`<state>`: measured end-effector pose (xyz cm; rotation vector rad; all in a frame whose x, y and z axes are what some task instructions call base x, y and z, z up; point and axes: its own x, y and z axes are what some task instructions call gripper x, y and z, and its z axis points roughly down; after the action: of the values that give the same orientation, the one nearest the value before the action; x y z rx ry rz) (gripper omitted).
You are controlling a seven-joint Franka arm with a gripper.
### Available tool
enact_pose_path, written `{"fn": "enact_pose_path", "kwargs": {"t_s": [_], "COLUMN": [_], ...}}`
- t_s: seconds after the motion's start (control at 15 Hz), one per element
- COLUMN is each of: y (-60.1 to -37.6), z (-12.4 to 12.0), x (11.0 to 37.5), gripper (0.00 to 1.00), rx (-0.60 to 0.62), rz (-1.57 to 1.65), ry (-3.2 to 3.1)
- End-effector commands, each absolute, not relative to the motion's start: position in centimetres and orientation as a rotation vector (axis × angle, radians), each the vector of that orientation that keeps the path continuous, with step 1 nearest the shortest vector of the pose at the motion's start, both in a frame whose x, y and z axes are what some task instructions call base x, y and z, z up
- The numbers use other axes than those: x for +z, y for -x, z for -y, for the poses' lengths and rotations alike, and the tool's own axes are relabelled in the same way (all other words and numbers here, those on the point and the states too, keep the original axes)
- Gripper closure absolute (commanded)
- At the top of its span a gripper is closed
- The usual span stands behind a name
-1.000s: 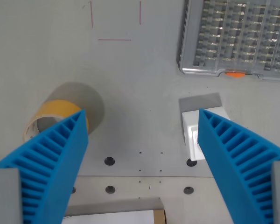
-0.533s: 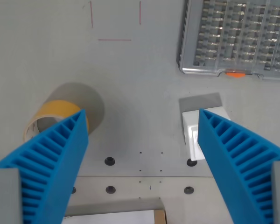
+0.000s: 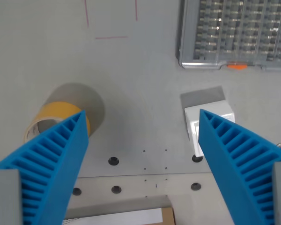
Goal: Move above the white socket
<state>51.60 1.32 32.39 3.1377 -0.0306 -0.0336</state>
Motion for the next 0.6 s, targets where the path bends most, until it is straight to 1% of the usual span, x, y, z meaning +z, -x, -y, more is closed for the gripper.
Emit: {"fn": "enact_pose_path", "kwargs": {"t_s": [0.07, 0.6], "y": [-50.6, -48.2], "z": [-0.8, 0.6], "x": [31.7, 28.7], "gripper": [0.0, 0.0], "rx": [0.068, 0.169], "rz": [0.37, 0.775], "ry": [-3.105, -3.032]}}
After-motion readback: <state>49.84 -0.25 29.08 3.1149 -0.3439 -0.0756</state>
